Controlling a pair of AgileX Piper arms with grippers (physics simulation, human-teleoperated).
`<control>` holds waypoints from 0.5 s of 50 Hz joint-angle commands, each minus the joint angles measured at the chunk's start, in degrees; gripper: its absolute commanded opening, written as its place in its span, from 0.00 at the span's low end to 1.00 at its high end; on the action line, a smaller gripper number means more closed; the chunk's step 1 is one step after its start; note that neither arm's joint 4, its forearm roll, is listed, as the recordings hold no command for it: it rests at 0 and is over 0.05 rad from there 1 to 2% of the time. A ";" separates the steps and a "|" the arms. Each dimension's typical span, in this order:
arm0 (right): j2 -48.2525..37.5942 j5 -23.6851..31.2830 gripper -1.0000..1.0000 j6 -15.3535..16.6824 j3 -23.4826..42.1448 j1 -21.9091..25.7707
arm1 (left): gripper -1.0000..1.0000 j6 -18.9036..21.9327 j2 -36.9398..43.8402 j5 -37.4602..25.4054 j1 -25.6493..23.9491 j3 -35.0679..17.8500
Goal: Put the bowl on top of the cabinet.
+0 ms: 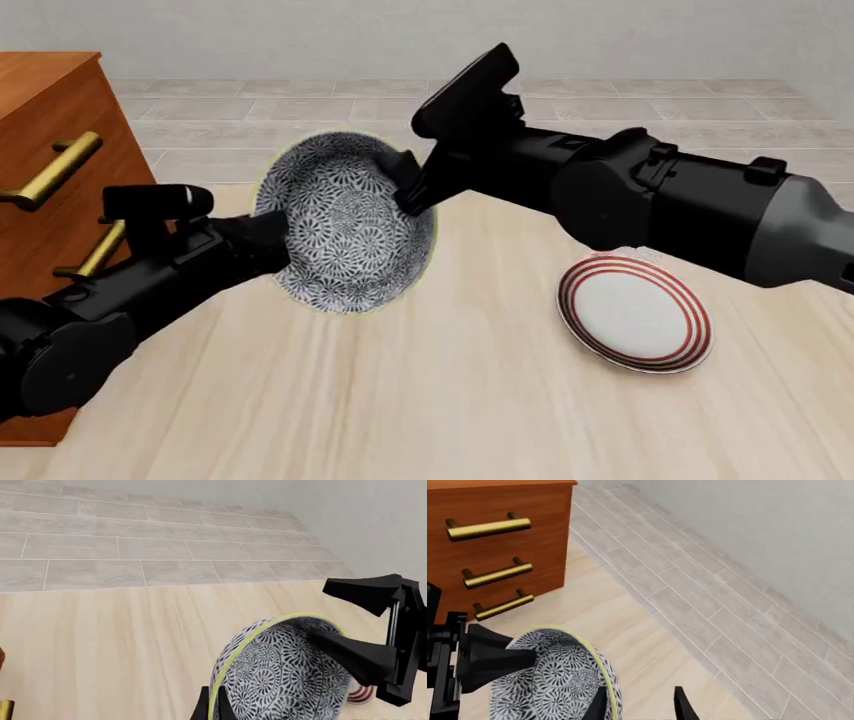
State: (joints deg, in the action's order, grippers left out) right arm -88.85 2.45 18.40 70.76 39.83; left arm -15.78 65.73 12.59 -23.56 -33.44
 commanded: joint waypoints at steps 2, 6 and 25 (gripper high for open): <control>0.25 0.96 1.00 -0.99 0.23 -0.55 | 0.00 0.29 -0.06 0.22 0.41 -0.07; 0.23 1.14 1.00 -1.10 0.34 -0.33 | 0.00 0.28 -0.13 0.18 0.43 -0.02; 3.47 2.53 1.00 -1.57 -0.85 2.67 | 0.00 0.41 0.44 0.40 0.62 -0.35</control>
State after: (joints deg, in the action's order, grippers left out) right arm -87.17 4.15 17.16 70.34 41.14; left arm -15.57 66.09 12.83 -23.00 -33.25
